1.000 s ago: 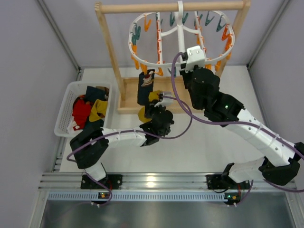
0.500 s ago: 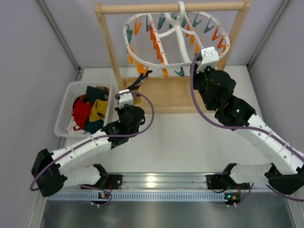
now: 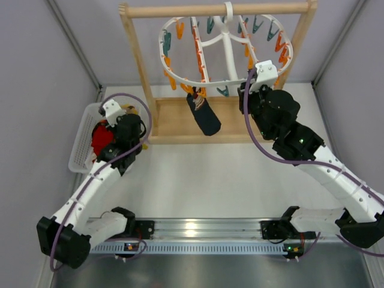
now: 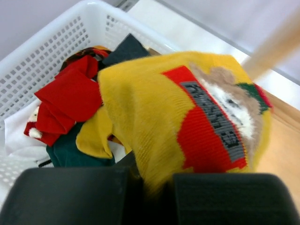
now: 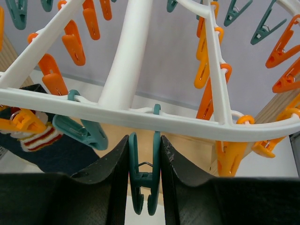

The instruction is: Remove the socks clipped to the hanger

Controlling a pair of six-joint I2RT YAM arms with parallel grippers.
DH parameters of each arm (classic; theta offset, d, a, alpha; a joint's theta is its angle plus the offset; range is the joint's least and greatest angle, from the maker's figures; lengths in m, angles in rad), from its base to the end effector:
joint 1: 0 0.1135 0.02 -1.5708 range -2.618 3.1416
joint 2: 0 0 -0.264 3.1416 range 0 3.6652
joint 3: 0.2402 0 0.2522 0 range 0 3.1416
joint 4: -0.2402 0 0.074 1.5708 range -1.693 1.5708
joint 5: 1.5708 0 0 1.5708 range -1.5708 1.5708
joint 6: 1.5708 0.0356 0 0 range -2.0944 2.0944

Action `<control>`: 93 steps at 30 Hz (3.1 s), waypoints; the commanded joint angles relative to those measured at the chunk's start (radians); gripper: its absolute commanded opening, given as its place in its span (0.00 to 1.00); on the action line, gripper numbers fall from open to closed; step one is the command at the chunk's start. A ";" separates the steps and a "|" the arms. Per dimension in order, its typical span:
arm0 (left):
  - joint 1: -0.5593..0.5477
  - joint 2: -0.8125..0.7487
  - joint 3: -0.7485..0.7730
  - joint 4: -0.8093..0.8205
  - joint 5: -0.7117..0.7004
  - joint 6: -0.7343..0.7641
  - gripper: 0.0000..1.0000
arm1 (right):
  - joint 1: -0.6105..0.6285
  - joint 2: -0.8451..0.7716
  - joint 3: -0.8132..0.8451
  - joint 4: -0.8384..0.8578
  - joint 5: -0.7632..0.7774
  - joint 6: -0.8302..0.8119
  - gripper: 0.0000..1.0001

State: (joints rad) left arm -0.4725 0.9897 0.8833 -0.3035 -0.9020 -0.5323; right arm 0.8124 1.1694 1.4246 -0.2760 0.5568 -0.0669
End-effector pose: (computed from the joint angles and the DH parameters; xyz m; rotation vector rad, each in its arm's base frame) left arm 0.2025 -0.0721 0.3295 -0.6040 1.7217 0.1889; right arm 0.1807 0.1634 0.4742 -0.2638 1.5681 0.1386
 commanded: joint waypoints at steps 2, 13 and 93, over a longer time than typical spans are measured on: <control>0.278 0.078 0.112 -0.039 0.378 -0.092 0.00 | -0.012 -0.043 -0.007 -0.069 -0.028 0.015 0.08; 0.828 0.467 0.315 -0.048 0.672 -0.221 0.00 | -0.012 -0.040 -0.042 -0.052 -0.089 0.019 0.08; -0.071 0.334 -0.193 1.126 1.269 0.359 0.98 | -0.171 -0.091 -0.036 -0.164 -0.293 0.145 0.38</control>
State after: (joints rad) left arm -0.5373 1.2934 0.6342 0.7353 0.4221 -0.2150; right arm 0.6613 1.1183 1.3636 -0.4240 0.2836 0.0570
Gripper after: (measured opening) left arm 0.982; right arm 0.376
